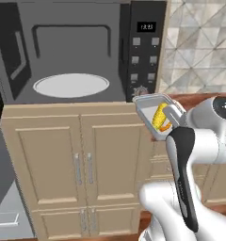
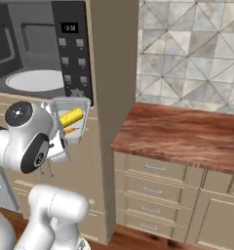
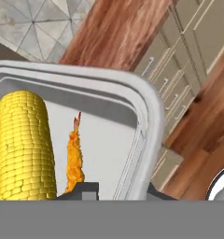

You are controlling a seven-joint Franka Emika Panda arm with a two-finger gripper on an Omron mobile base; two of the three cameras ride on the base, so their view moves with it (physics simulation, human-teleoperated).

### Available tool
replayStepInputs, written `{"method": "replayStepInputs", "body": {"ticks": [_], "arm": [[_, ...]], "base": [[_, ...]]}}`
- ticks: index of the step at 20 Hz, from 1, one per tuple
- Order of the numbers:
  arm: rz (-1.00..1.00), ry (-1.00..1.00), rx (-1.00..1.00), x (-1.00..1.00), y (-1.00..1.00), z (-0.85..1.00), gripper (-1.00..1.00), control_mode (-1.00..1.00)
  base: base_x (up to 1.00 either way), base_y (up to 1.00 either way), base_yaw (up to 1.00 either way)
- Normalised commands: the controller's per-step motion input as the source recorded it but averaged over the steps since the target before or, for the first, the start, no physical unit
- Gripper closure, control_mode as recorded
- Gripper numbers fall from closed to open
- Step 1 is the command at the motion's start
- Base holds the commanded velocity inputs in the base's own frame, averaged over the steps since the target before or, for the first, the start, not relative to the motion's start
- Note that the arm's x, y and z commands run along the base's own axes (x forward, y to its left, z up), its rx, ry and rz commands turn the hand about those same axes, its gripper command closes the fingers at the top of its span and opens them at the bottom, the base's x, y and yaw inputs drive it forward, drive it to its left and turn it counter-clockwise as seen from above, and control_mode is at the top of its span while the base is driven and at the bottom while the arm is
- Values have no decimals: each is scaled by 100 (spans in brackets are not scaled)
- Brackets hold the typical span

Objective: Place the tupperware containing the shrimp and corn meal in the microwave. Close the microwave door and press the start button to reheat the meal.

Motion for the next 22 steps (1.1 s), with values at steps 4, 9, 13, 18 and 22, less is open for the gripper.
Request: {"method": "replayStepInputs", "body": {"ticks": [4,9,13,18,22], "arm": [[0,0,0,0,0,0,100,100],[0,0,0,0,0,0,100,100],[0,0,0,0,0,0,100,100],[0,0,0,0,0,0,100,100],[0,0,0,0,0,0,100,100]], "base": [[3,3,84],[20,9,67],[32,9,17],[46,37,-21],[29,31,-31]]}}
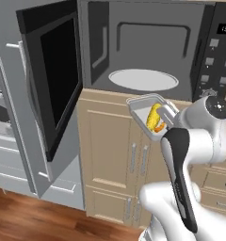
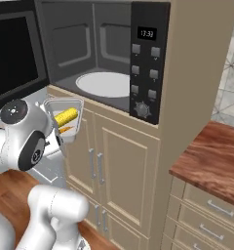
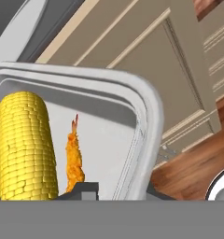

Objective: Place the tupperware containing the shrimp and corn meal in the microwave. Close the microwave door and press the start button to reheat the meal.

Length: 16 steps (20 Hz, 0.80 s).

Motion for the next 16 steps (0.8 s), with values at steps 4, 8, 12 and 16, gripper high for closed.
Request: {"method": "replayStepInputs", "body": {"ticks": [4,8,12,16], "arm": [[0,0,0,0,0,0,100,100],[-1,0,0,8,4,0,100,-100],[0,0,0,6,0,1,100,-100],[0,0,0,21,5,15,100,-100]], "base": [[9,12,-26],[5,7,-7],[0,0,0],[0,0,0]]}}
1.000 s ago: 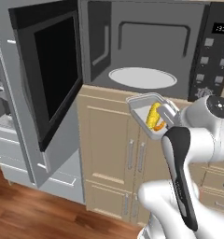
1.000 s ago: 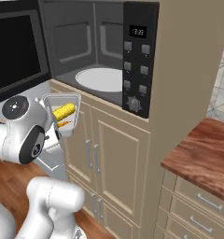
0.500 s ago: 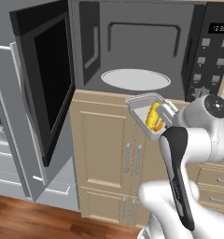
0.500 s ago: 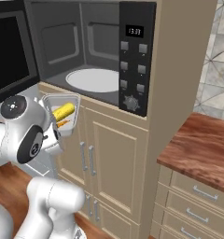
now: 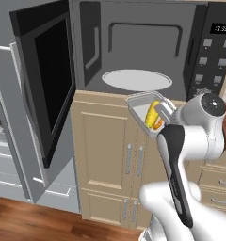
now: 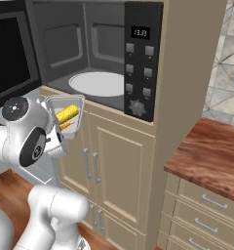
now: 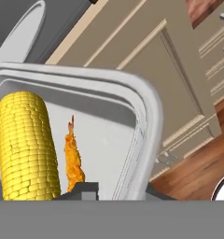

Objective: Place the tupperware containing the shrimp and corn meal in the microwave. Close the microwave door and press the start button to reheat the meal.

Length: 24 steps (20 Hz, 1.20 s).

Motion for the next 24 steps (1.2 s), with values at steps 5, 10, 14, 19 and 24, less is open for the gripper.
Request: {"method": "replayStepInputs", "body": {"ticks": [5,10,14,19,24], "arm": [[-1,-3,-1,47,6,55,100,-100],[-5,1,-4,63,5,60,100,-100],[-9,3,-1,76,0,4,100,-100],[-11,11,0,92,-1,0,100,-100],[-4,6,6,97,-17,0,100,-100]], "base": [[0,0,0],[0,0,0],[0,0,0],[0,0,0],[0,0,0]]}}
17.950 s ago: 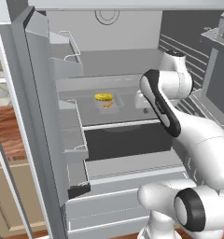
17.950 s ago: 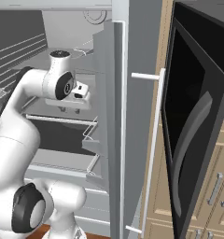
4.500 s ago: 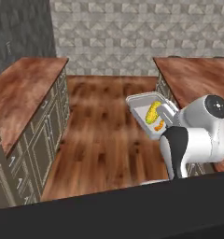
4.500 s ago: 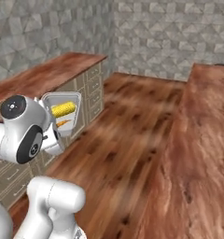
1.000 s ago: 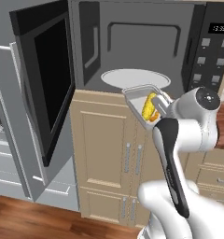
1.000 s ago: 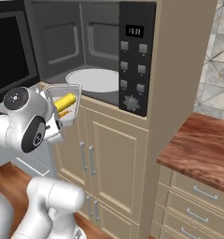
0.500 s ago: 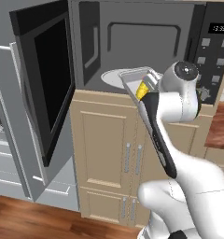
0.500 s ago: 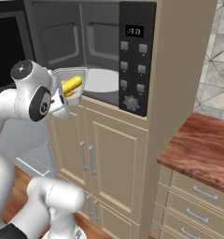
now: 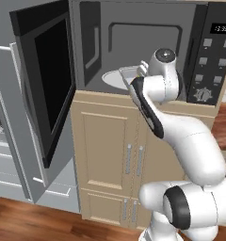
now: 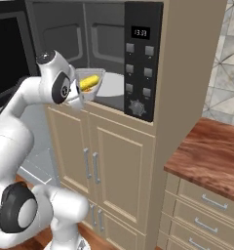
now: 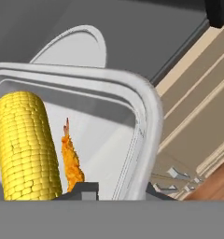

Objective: Place the tupperware containing the shrimp and corn meal in the microwave. Close the microwave door and press the start button to reheat the meal.

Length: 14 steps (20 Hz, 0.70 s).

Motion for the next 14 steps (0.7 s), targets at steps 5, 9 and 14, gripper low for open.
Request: {"method": "replayStepInputs", "body": {"ticks": [5,9,14], "arm": [[0,4,3,97,-4,-4,100,-100],[-3,1,0,80,0,-27,100,-100],[-11,0,0,72,0,-43,100,-100]], "base": [[0,0,0],[0,0,0],[0,0,0]]}}
